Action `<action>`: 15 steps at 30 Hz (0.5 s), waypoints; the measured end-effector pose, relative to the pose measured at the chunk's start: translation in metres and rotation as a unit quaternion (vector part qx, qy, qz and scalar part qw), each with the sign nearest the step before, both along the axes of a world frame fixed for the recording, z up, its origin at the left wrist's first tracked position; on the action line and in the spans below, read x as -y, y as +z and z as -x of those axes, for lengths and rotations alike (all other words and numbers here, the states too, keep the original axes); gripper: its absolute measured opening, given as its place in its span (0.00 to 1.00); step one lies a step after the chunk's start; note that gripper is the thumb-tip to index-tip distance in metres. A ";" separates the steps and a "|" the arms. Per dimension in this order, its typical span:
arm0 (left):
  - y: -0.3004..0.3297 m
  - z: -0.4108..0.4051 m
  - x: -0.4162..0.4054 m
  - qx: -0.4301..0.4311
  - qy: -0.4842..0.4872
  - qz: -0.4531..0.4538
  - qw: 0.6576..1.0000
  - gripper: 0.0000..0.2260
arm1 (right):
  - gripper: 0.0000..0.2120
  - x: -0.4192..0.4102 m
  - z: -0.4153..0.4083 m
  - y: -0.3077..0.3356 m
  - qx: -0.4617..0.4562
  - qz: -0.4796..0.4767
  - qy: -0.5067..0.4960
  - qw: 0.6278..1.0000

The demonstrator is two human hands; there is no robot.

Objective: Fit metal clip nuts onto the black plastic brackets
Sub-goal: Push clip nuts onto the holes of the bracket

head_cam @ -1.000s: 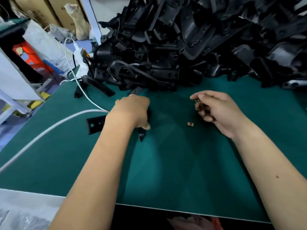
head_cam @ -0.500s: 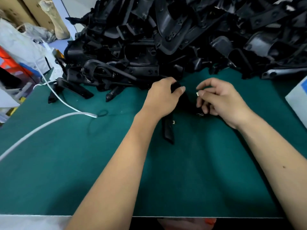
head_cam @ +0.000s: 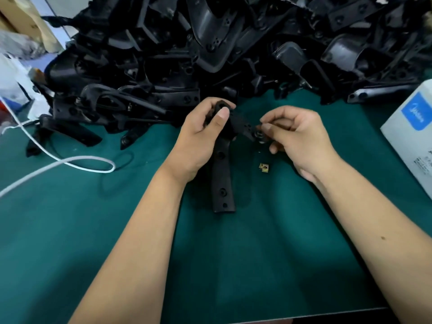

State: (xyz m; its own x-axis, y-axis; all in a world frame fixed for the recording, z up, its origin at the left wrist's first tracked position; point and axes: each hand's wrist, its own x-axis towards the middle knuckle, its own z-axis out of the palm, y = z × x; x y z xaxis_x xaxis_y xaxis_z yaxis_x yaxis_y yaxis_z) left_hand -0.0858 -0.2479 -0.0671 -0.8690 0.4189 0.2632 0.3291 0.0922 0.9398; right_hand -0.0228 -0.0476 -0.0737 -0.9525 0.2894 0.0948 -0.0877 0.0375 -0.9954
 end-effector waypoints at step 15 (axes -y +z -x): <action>0.006 -0.004 0.009 0.265 -0.150 -0.112 0.946 0.13 | 0.04 0.011 -0.005 0.005 0.017 0.030 0.040 0.999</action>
State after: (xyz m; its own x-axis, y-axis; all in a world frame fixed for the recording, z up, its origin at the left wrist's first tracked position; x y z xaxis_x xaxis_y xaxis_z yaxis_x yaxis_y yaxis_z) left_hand -0.0817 -0.2569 -0.0610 -0.7548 0.6526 -0.0655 -0.2141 -0.1508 0.9651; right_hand -0.0176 -0.0590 -0.0686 -0.9751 0.2166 0.0474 -0.0546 -0.0275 -0.9981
